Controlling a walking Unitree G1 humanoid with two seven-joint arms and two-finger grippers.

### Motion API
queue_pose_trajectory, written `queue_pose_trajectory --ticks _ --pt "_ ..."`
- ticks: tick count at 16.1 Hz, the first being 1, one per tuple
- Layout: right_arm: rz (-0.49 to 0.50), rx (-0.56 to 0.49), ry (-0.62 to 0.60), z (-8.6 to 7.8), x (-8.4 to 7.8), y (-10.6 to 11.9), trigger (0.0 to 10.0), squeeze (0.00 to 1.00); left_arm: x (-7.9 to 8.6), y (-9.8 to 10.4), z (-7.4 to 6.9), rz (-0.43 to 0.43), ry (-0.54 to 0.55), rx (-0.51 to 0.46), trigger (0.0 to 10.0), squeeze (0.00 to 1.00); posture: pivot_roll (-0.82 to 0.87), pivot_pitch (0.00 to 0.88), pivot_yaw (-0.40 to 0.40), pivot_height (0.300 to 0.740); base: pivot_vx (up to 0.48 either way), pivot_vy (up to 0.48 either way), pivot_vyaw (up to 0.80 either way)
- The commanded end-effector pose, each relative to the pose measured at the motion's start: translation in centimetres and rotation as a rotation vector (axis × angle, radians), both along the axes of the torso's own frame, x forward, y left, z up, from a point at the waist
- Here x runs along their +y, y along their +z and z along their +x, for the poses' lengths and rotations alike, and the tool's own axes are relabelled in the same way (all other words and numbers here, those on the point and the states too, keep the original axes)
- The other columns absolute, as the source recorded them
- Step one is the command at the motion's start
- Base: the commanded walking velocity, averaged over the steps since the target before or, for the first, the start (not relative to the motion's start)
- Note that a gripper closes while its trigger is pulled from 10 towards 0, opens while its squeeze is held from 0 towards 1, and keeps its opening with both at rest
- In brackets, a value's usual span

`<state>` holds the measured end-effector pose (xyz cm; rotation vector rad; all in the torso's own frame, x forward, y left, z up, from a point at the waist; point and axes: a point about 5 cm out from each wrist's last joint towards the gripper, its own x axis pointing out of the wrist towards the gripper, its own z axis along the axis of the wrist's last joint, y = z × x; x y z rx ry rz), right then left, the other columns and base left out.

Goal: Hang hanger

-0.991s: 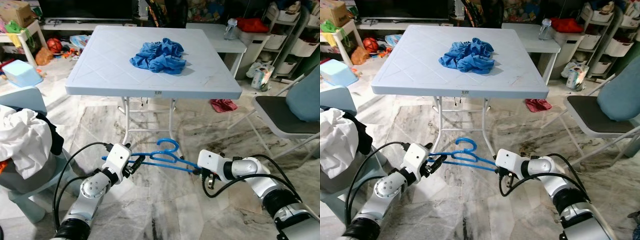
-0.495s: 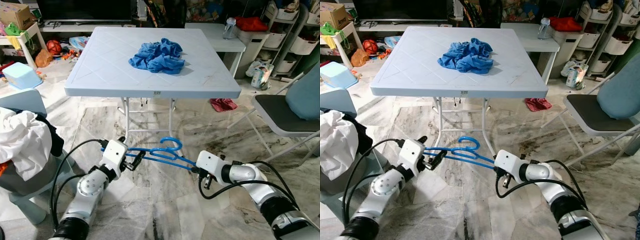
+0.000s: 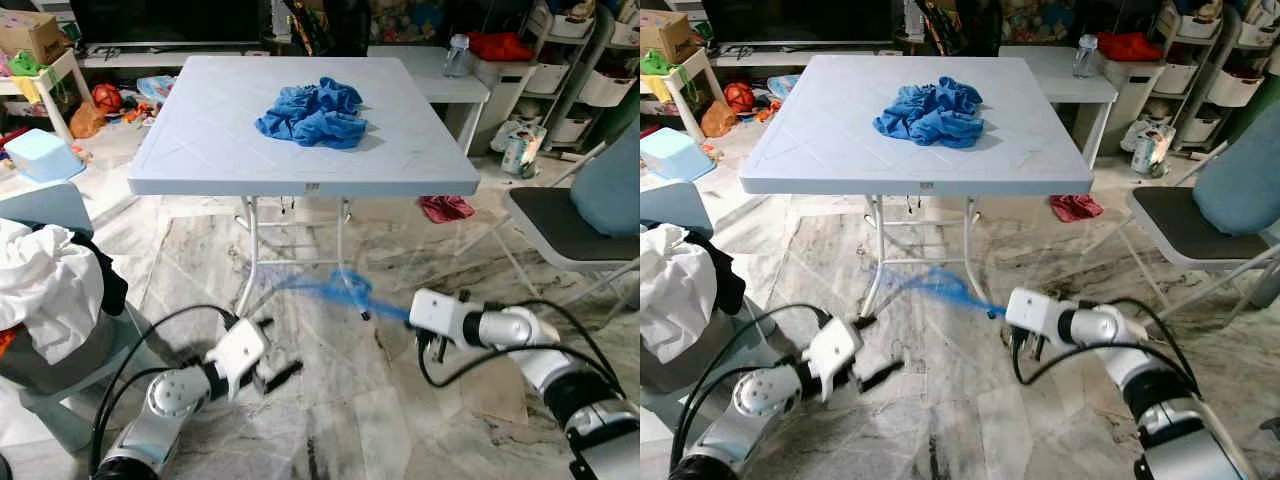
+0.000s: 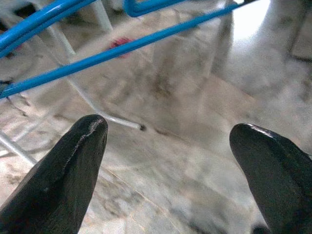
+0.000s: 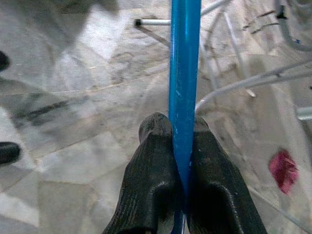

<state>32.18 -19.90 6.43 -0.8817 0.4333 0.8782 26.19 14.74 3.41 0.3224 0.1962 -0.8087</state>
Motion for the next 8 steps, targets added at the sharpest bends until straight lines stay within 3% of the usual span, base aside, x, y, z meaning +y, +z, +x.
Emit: queue_pose_trajectory --ticks 1,3,4,6,7,8 --pt "0.053 -0.010 -0.101 0.3 -0.3 -0.1 0.0 0.00 0.2 1.6 1.3 -0.062 0.118 -0.081 10.0 1.00 -0.08 0.000 -0.038 0.740 0.000 0.000 0.00" --pt "0.226 0.009 -0.292 -0.4 0.8 -1.6 0.0 0.00 1.1 2.9 2.1 -0.217 0.360 -0.142 10.0 1.00 -0.08 0.000 -0.033 0.740 0.000 0.000 0.00" --pt "0.282 0.002 -0.374 -0.8 1.0 -2.2 0.0 0.00 1.6 3.2 2.1 -0.311 0.456 -0.125 10.0 1.00 -0.08 0.000 -0.031 0.740 0.000 0.000 0.00" --pt "0.371 -0.004 -0.493 -1.3 1.2 -2.7 0.0 0.00 2.6 3.3 2.1 -0.333 0.579 -0.143 10.0 1.00 -0.08 0.000 -0.032 0.740 0.000 0.000 0.00" --pt "0.479 -0.044 -0.617 -1.7 1.2 -2.7 0.0 0.00 3.1 3.1 1.8 -0.320 0.674 -0.151 10.0 0.44 -0.08 0.000 -0.028 0.740 0.000 0.000 0.00" --pt "0.523 -0.068 -0.665 -2.0 1.2 -2.6 0.0 0.00 3.2 2.9 1.7 -0.304 0.700 -0.153 10.0 0.00 -0.08 0.000 -0.028 0.740 0.000 0.000 0.00"
